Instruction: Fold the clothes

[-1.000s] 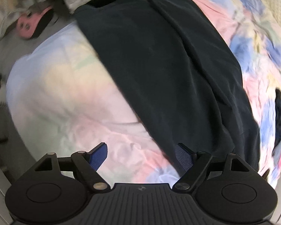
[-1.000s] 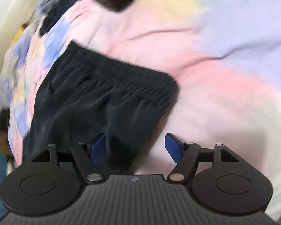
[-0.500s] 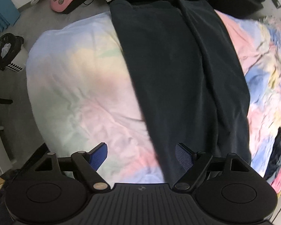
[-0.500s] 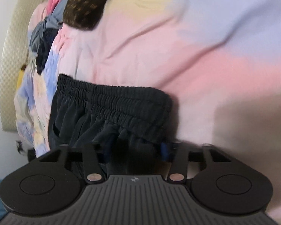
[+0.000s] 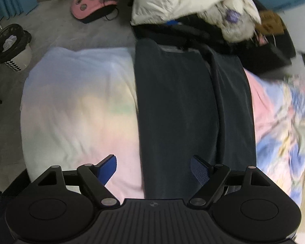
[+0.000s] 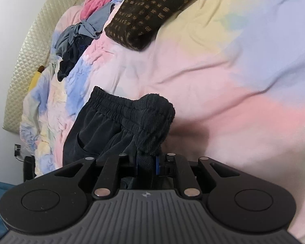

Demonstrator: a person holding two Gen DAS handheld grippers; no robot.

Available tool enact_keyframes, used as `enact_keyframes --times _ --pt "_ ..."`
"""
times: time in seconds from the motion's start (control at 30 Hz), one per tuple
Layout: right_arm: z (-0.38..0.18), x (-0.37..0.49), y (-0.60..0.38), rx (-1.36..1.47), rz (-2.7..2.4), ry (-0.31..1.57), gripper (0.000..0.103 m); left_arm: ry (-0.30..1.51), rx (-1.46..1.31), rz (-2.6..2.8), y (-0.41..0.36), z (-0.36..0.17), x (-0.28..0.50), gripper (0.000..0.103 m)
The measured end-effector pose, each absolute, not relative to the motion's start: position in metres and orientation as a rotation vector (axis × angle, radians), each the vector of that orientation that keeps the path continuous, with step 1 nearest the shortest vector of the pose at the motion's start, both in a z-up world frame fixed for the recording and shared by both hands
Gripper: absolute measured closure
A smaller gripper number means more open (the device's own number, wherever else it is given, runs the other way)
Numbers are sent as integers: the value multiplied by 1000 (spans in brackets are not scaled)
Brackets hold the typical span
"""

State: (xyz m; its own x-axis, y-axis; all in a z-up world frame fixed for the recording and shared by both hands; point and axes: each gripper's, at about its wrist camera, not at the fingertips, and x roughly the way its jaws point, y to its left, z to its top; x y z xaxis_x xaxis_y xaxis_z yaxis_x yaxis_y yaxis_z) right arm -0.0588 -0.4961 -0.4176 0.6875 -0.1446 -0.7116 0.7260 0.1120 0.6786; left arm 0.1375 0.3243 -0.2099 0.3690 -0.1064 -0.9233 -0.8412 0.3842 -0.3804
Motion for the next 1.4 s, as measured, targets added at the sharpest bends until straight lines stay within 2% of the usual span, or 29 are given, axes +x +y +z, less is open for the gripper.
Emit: enact_keyframes --times 0.2,0.37,0.43,0.63,0.73,0.8,1.03,1.07,1.1,1.13,1.2,1.4 --pt "-385 -49 -484 1193 -714 578 89 1048 -1188 655 389 -253 162 21" --pt "-356 -29 -466 1073 -781 636 89 1002 -1318 641 438 -315 187 24" --pt "-354 -20 -460 1039 -825 680 89 1015 -1355 625 448 -342 197 30" --pt "-349 6 -447 979 -958 751 89 1074 -1310 655 468 -391 222 32" --pt "-342 15 -442 965 -997 757 89 1029 -1363 622 476 -400 227 37" --pt "-335 21 -439 964 -1010 747 89 1034 -1330 616 478 -398 235 46" --pt "-314 42 -433 937 -1008 735 89 1100 -1292 564 482 -405 265 47" --pt "-312 44 -432 933 -1011 737 89 1103 -1295 563 484 -405 267 56" --pt "-311 46 -432 931 -1012 739 89 1108 -1288 562 484 -404 269 83" --pt "-310 47 -431 931 -1012 736 89 1114 -1281 560 484 -403 271 98" --pt "-305 48 -430 931 -1013 723 90 1075 -1270 588 487 -391 270 101" --pt "-268 57 -436 916 -953 617 92 881 -1281 600 498 -330 274 101"
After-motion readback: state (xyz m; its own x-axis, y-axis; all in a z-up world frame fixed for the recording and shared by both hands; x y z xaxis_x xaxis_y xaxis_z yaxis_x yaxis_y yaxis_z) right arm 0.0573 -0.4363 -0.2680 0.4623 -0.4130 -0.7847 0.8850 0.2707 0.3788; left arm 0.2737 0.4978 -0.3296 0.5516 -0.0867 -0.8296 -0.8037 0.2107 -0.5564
